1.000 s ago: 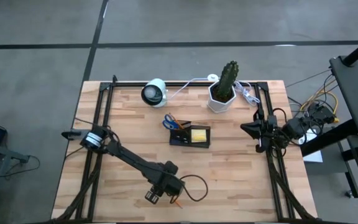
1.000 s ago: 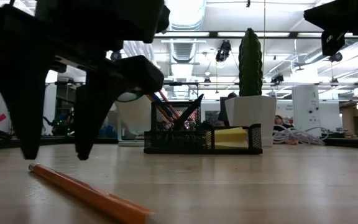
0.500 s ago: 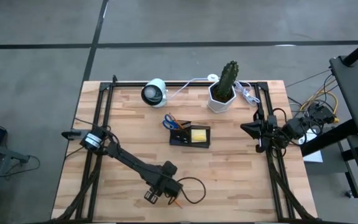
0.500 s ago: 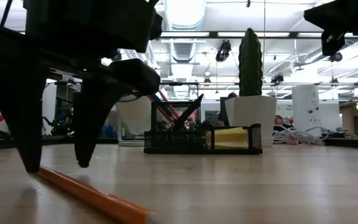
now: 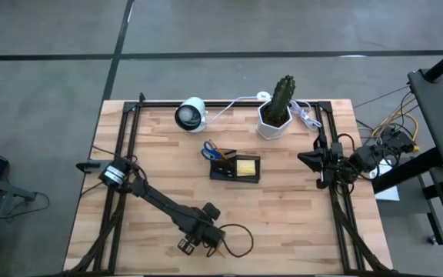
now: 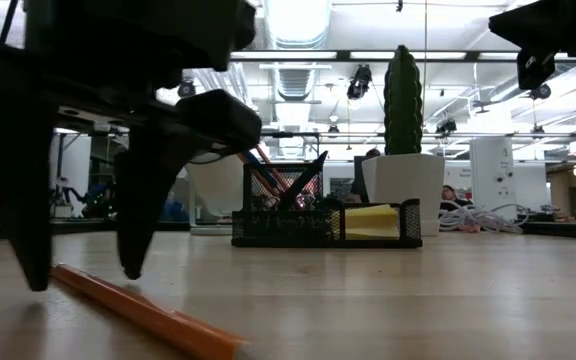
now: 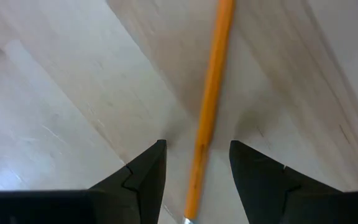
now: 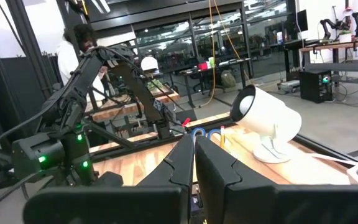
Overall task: Pick and place office supplies into organizer
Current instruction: Put the yellow pencil into the black desk organizer
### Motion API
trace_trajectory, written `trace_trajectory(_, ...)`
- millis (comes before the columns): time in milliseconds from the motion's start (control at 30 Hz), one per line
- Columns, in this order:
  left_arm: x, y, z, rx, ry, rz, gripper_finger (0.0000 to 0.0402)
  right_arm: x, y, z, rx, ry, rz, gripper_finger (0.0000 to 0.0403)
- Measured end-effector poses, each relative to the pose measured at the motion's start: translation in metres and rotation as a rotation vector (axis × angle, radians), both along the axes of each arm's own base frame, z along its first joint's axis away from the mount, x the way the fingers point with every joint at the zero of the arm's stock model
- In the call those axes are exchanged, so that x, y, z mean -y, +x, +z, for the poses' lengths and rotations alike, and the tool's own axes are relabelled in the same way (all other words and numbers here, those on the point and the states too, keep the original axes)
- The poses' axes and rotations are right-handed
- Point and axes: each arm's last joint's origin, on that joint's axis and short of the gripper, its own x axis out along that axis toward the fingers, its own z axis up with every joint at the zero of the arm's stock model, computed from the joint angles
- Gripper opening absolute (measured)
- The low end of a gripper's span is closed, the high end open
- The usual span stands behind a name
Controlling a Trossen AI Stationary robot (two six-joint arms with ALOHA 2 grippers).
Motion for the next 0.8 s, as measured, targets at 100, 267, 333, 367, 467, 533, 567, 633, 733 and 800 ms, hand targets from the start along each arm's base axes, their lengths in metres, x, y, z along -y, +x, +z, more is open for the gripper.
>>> trace_trajectory(100, 0.0, 0.0005, -0.0011, 0.005, -0.008, 0.001, 0.016, 0.0, 0.0, 0.0, 0.0, 0.0, 0.0, 0.0008)
trace_trajectory(267, 0.0001, -0.0017, -0.0072, -0.019, -0.035, -0.005, 0.016, 0.0, 0.0001, 0.0, 0.0, 0.0, 0.0, 0.0008)
trace_trajectory(333, -0.0003, -0.0021, -0.0088, -0.021, -0.039, -0.005, 0.016, 0.0, 0.0, 0.0, 0.0, 0.0, 0.0, 0.0008)
trace_trajectory(367, -0.0004, -0.0023, -0.0092, -0.022, -0.04, -0.004, 0.016, 0.0, 0.0, 0.0, 0.0, 0.0, 0.0, 0.0008)
trace_trajectory(467, -0.0004, -0.0025, -0.0095, -0.023, -0.039, -0.005, 0.0156, 0.0, 0.0, 0.0, 0.0, 0.0, 0.0, 0.0008)
trace_trajectory(533, -0.0004, -0.0023, -0.0091, -0.023, -0.041, -0.005, 0.0144, 0.0, 0.0, 0.0, 0.0, 0.0, 0.0, 0.0008)
trace_trajectory(567, -0.0003, -0.0022, -0.0089, -0.023, -0.041, -0.005, 0.0136, 0.0, 0.0, 0.0, 0.0, 0.0, 0.0, 0.0008)
trace_trajectory(633, -0.0003, -0.0022, -0.0089, -0.023, -0.042, -0.005, 0.0117, 0.0, 0.0, 0.0, 0.0, 0.0, 0.0, 0.0008)
trace_trajectory(733, 0.0, -0.0024, -0.009, -0.026, -0.046, -0.007, 0.0084, 0.0, 0.0, 0.0, 0.0, 0.0, 0.0, 0.0008)
trace_trajectory(800, 0.0001, -0.0025, -0.0092, -0.029, -0.049, -0.007, 0.0063, 0.0, 0.0, 0.0, 0.0, 0.0, 0.0, 0.0008)
